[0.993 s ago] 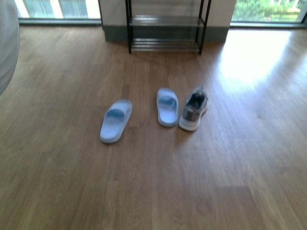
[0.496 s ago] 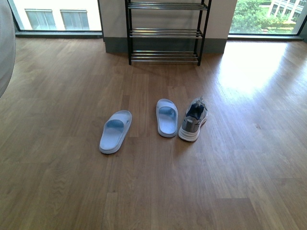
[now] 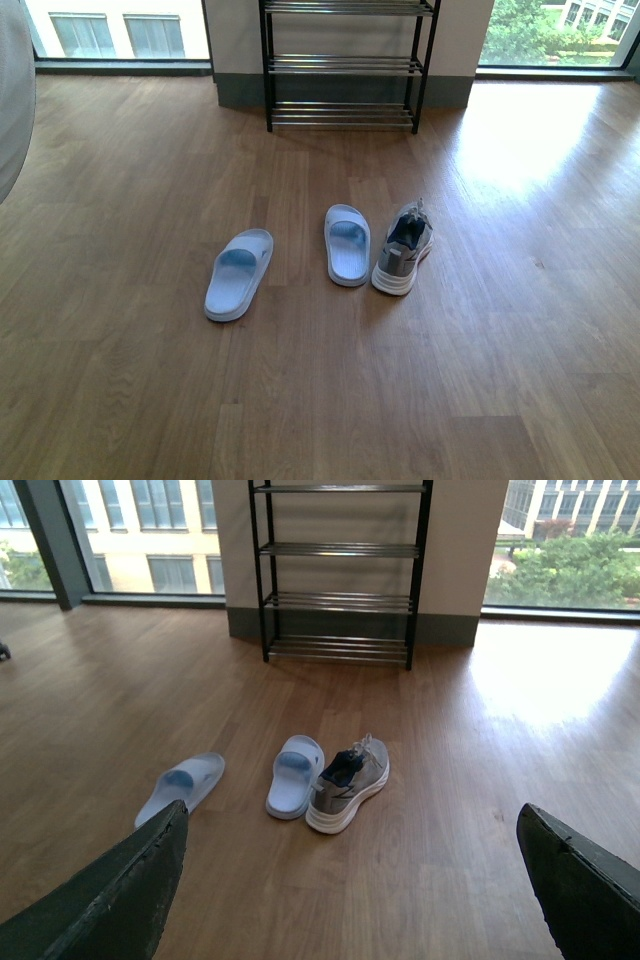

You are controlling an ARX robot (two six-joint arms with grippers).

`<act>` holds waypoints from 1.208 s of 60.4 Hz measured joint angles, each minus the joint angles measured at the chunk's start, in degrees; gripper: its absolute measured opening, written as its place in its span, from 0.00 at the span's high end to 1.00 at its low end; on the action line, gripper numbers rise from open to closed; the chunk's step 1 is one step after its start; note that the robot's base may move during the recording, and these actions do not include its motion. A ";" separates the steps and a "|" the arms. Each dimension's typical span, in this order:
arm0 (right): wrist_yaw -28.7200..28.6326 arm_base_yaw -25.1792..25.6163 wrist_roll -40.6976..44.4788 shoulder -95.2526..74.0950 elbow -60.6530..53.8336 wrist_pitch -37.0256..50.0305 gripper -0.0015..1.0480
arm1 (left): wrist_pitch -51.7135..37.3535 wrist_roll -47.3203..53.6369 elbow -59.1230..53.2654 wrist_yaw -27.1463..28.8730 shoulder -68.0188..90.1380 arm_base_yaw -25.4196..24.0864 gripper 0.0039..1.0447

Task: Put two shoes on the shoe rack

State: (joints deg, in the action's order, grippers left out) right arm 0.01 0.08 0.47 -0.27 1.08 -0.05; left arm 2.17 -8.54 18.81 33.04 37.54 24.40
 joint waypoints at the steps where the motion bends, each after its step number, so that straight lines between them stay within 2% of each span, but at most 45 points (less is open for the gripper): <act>1: 0.00 0.00 0.02 0.00 0.00 0.00 0.09 | 0.00 0.00 0.00 0.00 0.00 0.00 0.99; 73: 0.15 0.00 -0.02 0.00 0.00 0.00 0.09 | 0.00 0.02 0.00 0.00 0.04 0.09 0.99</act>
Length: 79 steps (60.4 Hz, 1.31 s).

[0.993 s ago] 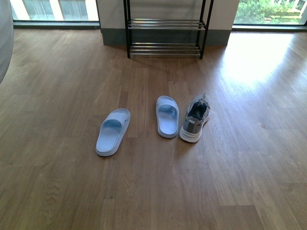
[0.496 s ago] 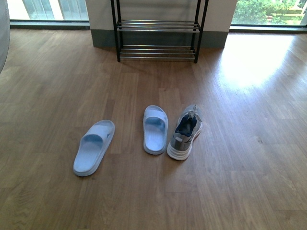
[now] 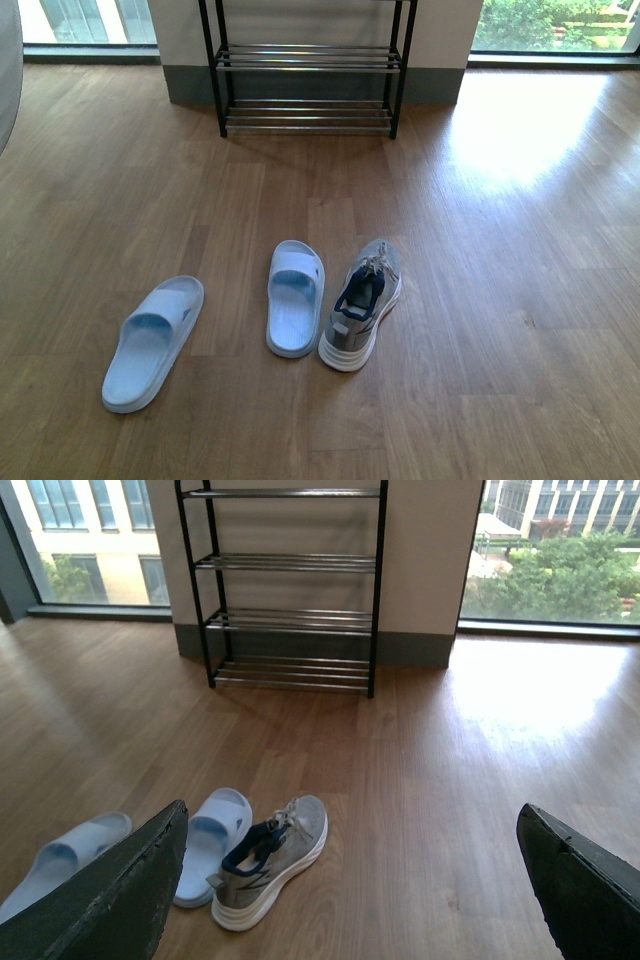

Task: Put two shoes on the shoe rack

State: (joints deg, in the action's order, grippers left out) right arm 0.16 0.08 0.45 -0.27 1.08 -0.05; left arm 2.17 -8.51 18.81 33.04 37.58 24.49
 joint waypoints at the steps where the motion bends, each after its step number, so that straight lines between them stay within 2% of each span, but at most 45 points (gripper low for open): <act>1: -0.02 0.00 0.00 0.02 0.00 0.00 0.09 | 0.00 0.00 0.00 0.00 0.00 0.00 0.99; 79: -0.15 0.00 0.00 0.00 0.00 0.00 0.09 | 0.00 0.02 -0.04 0.11 -0.02 -0.13 0.99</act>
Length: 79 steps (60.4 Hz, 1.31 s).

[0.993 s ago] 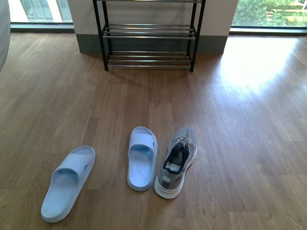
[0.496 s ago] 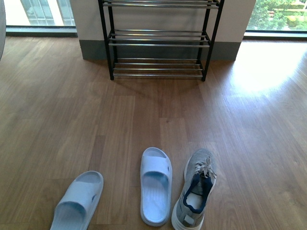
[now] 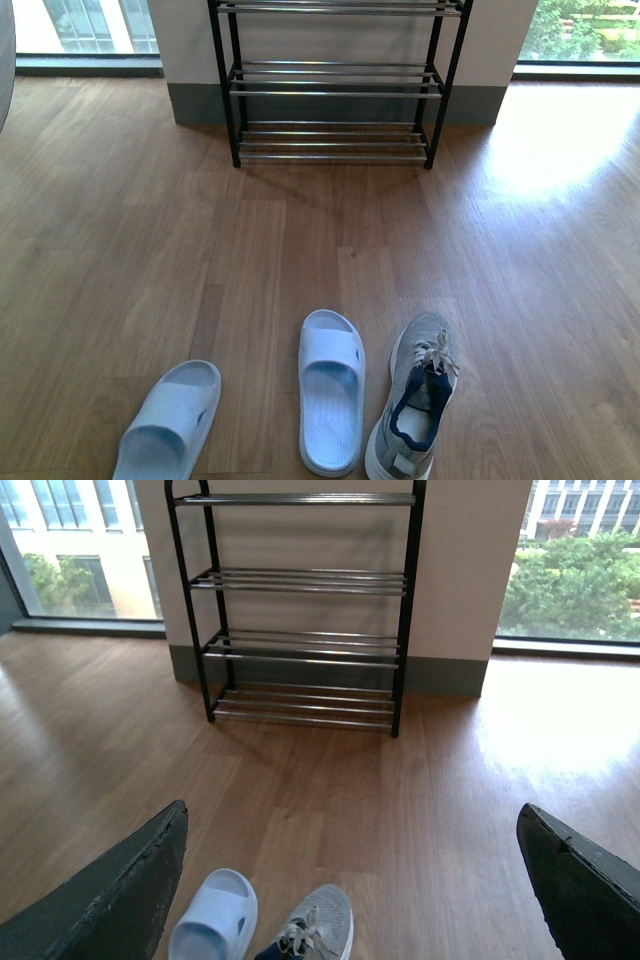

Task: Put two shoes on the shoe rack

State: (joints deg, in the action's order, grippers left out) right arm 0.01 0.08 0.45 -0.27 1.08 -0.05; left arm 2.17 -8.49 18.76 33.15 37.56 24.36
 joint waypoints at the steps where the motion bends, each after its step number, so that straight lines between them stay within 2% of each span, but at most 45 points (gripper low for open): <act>1: 0.00 0.00 0.00 0.00 0.00 0.00 0.09 | 0.00 -0.02 0.00 0.00 0.00 0.02 0.99; 48: -0.02 0.00 -0.02 0.00 0.00 0.00 0.09 | 0.00 0.07 0.00 0.46 0.00 -0.04 0.99; 54: -1.01 1.49 -6.45 -4.44 1.25 -3.58 0.09 | 0.02 0.09 -0.02 -0.20 0.00 0.00 0.99; 57: -2.10 3.43 -9.81 -10.34 1.27 -0.15 0.09 | 0.00 0.09 -0.02 -0.20 -0.02 0.02 0.99; 62: -1.25 5.62 -12.07 -23.45 2.14 11.28 0.09 | 0.02 0.09 -0.02 -0.04 0.00 0.02 0.99; 67: -2.64 7.43 -11.34 -48.81 9.55 29.70 0.09 | 0.02 0.11 -0.02 -0.11 0.00 0.02 0.99; 70: -3.69 8.41 -9.51 -63.49 15.74 35.91 0.09 | 0.02 0.11 -0.02 -0.13 0.00 0.02 0.99; 74: -4.33 9.09 -6.19 -80.85 22.75 38.32 0.09 | 0.02 0.09 -0.02 -0.04 0.00 0.02 0.99; 79: -4.83 9.38 -2.47 -99.10 29.66 37.05 0.09 | 0.02 0.11 -0.02 -0.11 0.00 0.02 0.99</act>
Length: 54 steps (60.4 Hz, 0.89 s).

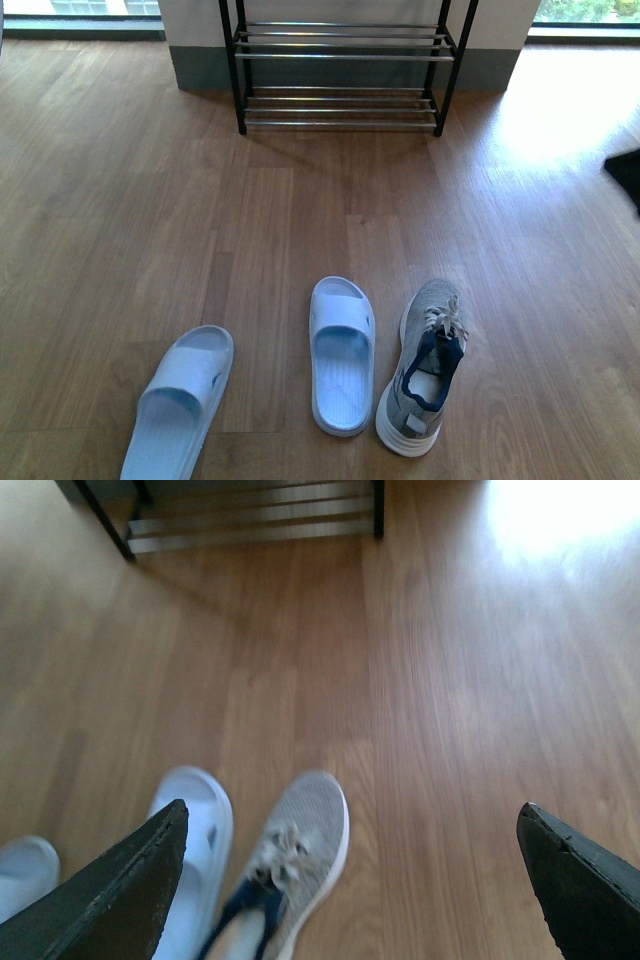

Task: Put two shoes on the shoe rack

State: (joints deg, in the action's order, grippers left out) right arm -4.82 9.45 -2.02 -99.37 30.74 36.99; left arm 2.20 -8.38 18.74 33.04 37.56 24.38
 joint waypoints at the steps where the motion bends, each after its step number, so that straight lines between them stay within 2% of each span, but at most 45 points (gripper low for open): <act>1: -0.17 0.00 0.13 -1.40 0.57 -0.35 0.09 | 0.00 0.00 0.00 0.00 0.00 0.00 0.99; 16: -5.86 -1.57 2.34 -23.26 11.82 -8.94 0.09 | 0.00 -0.02 0.00 0.00 0.00 0.00 0.99; 27: -10.34 -4.48 -0.98 -32.41 18.58 -12.61 0.09 | 0.00 -0.02 0.00 0.02 0.00 0.00 0.99; 54: -8.26 -8.11 -4.70 -50.40 32.79 -17.09 0.09 | 0.00 -0.02 0.00 0.02 0.00 0.00 0.99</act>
State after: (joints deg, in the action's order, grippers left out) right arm -13.08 1.34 -6.72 -149.77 63.53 19.90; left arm 2.20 -8.40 18.74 33.06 37.56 24.38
